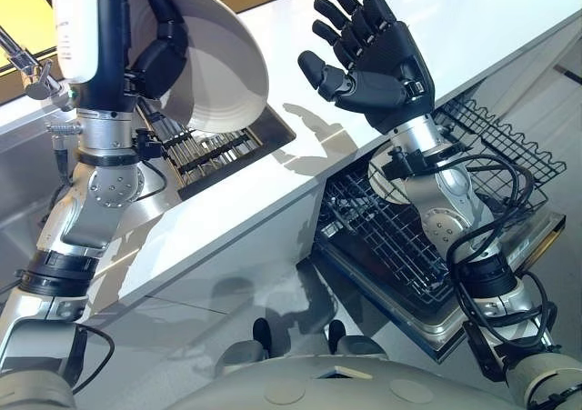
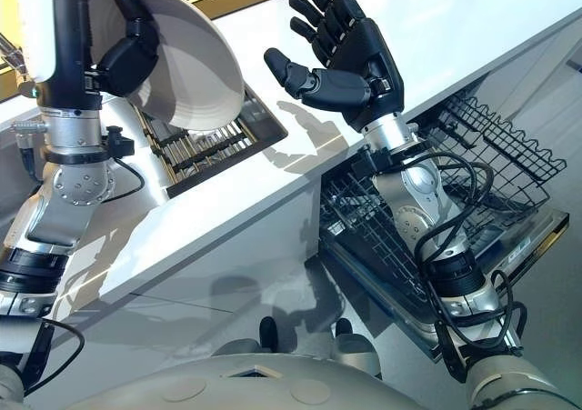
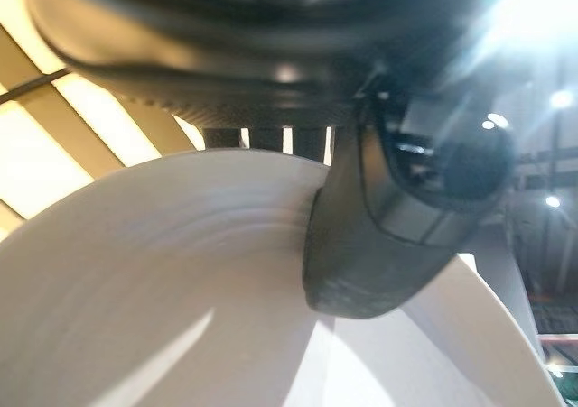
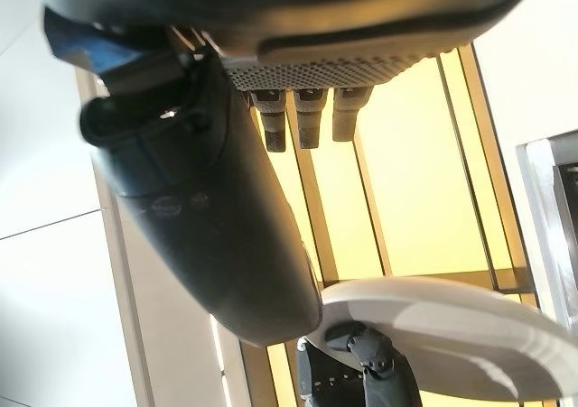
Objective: Pick up plates and place into dishwasher.
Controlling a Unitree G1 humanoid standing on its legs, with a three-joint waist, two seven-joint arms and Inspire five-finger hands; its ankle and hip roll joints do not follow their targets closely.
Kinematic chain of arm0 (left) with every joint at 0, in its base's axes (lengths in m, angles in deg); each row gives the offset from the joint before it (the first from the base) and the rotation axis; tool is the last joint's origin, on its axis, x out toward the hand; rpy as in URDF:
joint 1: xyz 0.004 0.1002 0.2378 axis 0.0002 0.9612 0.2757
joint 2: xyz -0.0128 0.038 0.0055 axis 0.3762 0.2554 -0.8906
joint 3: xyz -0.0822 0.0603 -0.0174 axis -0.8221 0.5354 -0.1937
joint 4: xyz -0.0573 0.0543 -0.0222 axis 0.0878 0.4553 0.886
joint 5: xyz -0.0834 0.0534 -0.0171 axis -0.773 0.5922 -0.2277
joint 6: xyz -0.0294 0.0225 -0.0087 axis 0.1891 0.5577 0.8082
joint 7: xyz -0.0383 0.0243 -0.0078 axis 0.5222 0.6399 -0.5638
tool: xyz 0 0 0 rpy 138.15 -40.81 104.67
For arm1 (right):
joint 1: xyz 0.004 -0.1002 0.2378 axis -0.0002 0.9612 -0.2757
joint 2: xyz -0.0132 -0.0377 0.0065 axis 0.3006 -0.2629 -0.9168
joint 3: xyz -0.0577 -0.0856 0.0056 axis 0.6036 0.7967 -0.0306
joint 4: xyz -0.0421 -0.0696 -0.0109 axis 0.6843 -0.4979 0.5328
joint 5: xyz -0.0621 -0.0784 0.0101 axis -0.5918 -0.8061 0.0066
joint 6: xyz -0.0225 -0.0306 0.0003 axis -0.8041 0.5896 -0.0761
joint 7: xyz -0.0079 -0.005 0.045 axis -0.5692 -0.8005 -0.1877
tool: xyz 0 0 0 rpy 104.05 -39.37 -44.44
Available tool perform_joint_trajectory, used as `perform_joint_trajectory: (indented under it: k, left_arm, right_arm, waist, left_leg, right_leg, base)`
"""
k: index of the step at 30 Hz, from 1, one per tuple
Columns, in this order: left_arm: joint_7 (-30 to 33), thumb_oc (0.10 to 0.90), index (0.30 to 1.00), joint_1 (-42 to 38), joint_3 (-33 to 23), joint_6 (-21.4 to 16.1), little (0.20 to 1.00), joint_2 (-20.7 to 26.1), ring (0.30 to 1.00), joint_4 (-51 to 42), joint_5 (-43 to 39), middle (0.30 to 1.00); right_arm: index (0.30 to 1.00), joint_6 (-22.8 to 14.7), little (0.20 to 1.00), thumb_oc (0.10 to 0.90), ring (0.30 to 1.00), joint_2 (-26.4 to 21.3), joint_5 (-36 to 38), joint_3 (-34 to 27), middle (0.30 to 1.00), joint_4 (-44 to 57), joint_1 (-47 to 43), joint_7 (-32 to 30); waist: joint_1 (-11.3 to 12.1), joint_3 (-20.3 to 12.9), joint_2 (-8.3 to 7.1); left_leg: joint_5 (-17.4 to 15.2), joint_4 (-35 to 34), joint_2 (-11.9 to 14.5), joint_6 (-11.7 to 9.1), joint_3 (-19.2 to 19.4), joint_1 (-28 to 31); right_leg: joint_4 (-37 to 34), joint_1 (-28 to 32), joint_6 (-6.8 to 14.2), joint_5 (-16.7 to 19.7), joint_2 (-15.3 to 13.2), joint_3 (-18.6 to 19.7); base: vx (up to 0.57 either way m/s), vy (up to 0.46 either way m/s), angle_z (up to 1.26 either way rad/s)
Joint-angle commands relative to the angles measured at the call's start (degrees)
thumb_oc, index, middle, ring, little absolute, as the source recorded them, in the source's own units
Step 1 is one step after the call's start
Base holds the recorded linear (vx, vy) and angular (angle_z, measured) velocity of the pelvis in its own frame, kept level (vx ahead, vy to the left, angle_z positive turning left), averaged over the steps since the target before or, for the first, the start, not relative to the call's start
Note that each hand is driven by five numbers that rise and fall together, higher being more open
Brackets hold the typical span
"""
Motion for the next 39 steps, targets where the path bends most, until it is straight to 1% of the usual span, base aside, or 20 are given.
perform_joint_trajectory:
  k: [1,2,3,6,10,13,16,20,24,29,31,32,37,38,39]
  left_arm:
    - [4.0,0.1,0.3,-9.0,-0.1,-2.7,0.2,1.1,0.3,-2.2,3.0,0.3]
    - [4.7,0.1,0.3,-9.3,0.2,-2.4,0.2,1.2,0.3,-2.0,3.6,0.3]
    - [5.2,0.1,0.3,-9.6,0.6,-1.9,0.2,1.1,0.3,-1.5,3.7,0.3]
    - [6.2,0.1,0.3,-10.4,1.7,-0.5,0.2,0.9,0.3,-0.4,3.9,0.3]
    - [7.2,0.1,0.3,-11.6,3.6,0.8,0.2,0.1,0.3,2.4,4.6,0.3]
    - [6.8,0.1,0.3,-12.3,4.6,2.3,0.2,-0.5,0.3,3.6,5.2,0.3]
    - [6.8,0.1,0.3,-12.5,5.1,2.5,0.2,-0.5,0.3,4.8,5.1,0.3]
    - [6.3,0.1,0.3,-13.3,6.2,3.1,0.2,-1.2,0.3,6.9,4.5,0.3]
    - [6.3,0.1,0.3,-13.2,6.9,1.5,0.2,-2.6,0.3,7.5,3.7,0.3]
    - [4.0,0.1,0.3,-11.6,7.0,-1.7,0.2,-4.7,0.3,5.3,1.3,0.3]
    - [2.8,0.1,0.3,-11.2,7.3,-2.3,0.2,-5.6,0.3,4.0,1.0,0.3]
    - [1.2,0.1,0.3,-10.9,7.8,-3.1,0.2,-6.4,0.3,2.3,-0.6,0.3]
    - [-1.3,0.1,0.3,-10.2,9.1,-6.1,0.2,-7.8,0.3,-1.8,-1.4,0.3]
    - [-2.1,0.1,0.3,-10.2,9.4,-7.0,0.2,-8.0,0.3,-2.9,-1.7,0.3]
    - [-2.6,0.1,0.3,-10.2,9.6,-7.7,0.2,-8.0,0.3,-3.9,-2.1,0.3]
  right_arm:
    - [0.9,0.3,0.9,0.8,0.9,2.5,6.5,0.6,0.9,4.7,-6.6,2.7]
    - [0.9,2.6,0.9,0.8,0.9,3.0,10.2,0.9,0.9,4.7,-6.2,4.0]
    - [0.9,4.0,0.9,0.8,0.9,3.6,12.4,1.4,0.9,4.9,-5.7,5.2]
    - [0.9,5.3,0.9,0.8,0.9,4.4,15.5,2.4,0.9,5.5,-5.0,6.7]
    - [0.9,5.9,0.9,0.8,0.9,5.3,16.3,3.8,0.9,6.2,-4.7,8.0]
    - [0.9,6.8,0.9,0.8,0.9,5.8,16.8,4.3,0.9,6.6,-4.6,8.4]
    - [0.9,7.6,0.9,0.8,0.9,5.8,17.1,4.4,0.9,6.7,-4.6,8.6]
    - [0.9,8.2,0.9,0.8,0.9,6.2,15.6,5.1,0.9,6.6,-4.5,8.6]
    - [0.9,6.4,0.9,0.8,0.9,6.3,9.8,5.7,0.9,5.9,-4.8,7.5]
    - [0.9,4.5,0.9,0.8,0.9,6.3,4.1,5.9,0.9,5.2,-5.1,5.2]
    - [0.9,4.2,0.9,0.8,0.9,6.5,3.3,6.0,0.9,4.9,-5.3,4.0]
    - [0.9,3.7,0.9,0.8,0.9,6.8,2.5,6.1,0.9,4.4,-5.3,2.4]
    - [0.9,3.3,0.9,0.8,0.9,7.3,-0.3,5.9,0.9,2.1,-4.9,-1.8]
    - [0.531,3.4,0.469,0.369,0.531,7.3,-0.5,5.8,0.531,1.3,-4.9,-3.1]
    - [0.3,3.6,0.2,0.1,0.3,7.3,-0.2,5.7,0.3,0.7,-4.8,-4.2]
  waist:
    - [-0.6,-6.8,-0.36]
    - [-0.8,-6.9,-0.42]
    - [-0.9,-6.9,-0.53]
    - [-1.1,-7.0,-0.66]
    - [-1.5,-7.0,-0.91]
    - [-1.9,-7.0,-1.06]
    - [-2.0,-7.1,-1.13]
    - [-2.4,-7.2,-1.26]
    - [-2.4,-7.1,-1.33]
    - [-2.0,-7.0,-1.37]
    - [-1.9,-6.9,-1.36]
    - [-1.7,-6.8,-1.38]
    - [-1.3,-6.6,-1.38]
    - [-1.2,-6.6,-1.41]
    - [-1.1,-6.6,-1.44]
  left_leg:
    - [-4.7,0.2,-2.5,0.3,0.5,0.6]
    - [-4.7,0.2,-2.5,0.3,0.5,0.6]
    - [-4.6,0.1,-2.5,0.4,0.6,0.5]
    - [-4.5,0.1,-2.4,0.4,0.8,0.4]
    - [-4.5,0.1,-2.4,0.5,1.1,0.3]
    - [-4.6,0.2,-2.4,0.6,1.4,0.3]
    - [-4.6,0.2,-2.4,0.7,1.6,0.3]
    - [-4.7,0.2,-2.4,0.9,2.0,0.5]
    - [-4.8,0.2,-2.3,0.9,2.1,0.6]
    - [-5.0,0.4,-2.3,1.0,1.7,0.6]
    - [-5.0,0.4,-2.3,1.1,1.4,0.6]
    - [-5.0,0.4,-2.3,1.1,1.2,0.7]
    - [-5.1,0.4,-2.2,1.2,0.6,0.7]
    - [-5.1,0.4,-2.2,1.2,0.5,0.7]
    - [-5.1,0.3,-2.2,1.2,0.4,0.7]
  right_leg:
    - [5.5,-3.9,1.3,-2.9,5.1,-0.4]
    - [5.5,-4.0,1.4,-2.8,5.1,-0.3]
    - [5.5,-4.1,1.4,-2.8,5.1,-0.3]
    - [5.6,-4.4,1.5,-2.6,5.0,-0.2]
    - [5.8,-4.7,1.6,-2.4,5.0,0.1]
    - [5.8,-4.9,1.6,-2.3,5.1,0.4]
    - [5.8,-4.9,1.6,-2.2,5.1,0.6]
    - [5.8,-5.0,1.6,-2.2,5.2,1.0]
    - [5.9,-4.9,1.5,-2.2,5.3,1.1]
    - [5.9,-4.6,1.3,-2.5,5.4,1.4]
    - [6.0,-4.5,1.2,-2.6,5.4,1.4]
    - [6.1,-4.4,1.1,-2.7,5.5,1.3]
    - [6.3,-4.3,1.1,-3.0,5.5,1.1]
    - [6.3,-4.2,1.1,-3.0,5.5,1.1]
    - [6.2,-4.2,1.1,-3.0,5.5,1.1]
  base:
    - [0.0,0.0,0.0]
    - [0.0,0.0,0.0]
    - [0.0,0.0,0.0]
    - [0.0,0.0,0.0]
    - [0.0,0.0,0.0]
    - [0.0,0.0,0.0]
    - [0.02,-0.008,-0.01]
    - [0.05,-0.017,-0.02]
    - [0.04,-0.011,-0.06]
    - [0.04,-0.008,-0.02]
    - [0.04,-0.009,0.01]
    - [0.04,-0.01,0.02]
    - [0.03,-0.008,0.04]
    - [0.01,-0.005,0.04]
    - [0.01,-0.003,0.06]
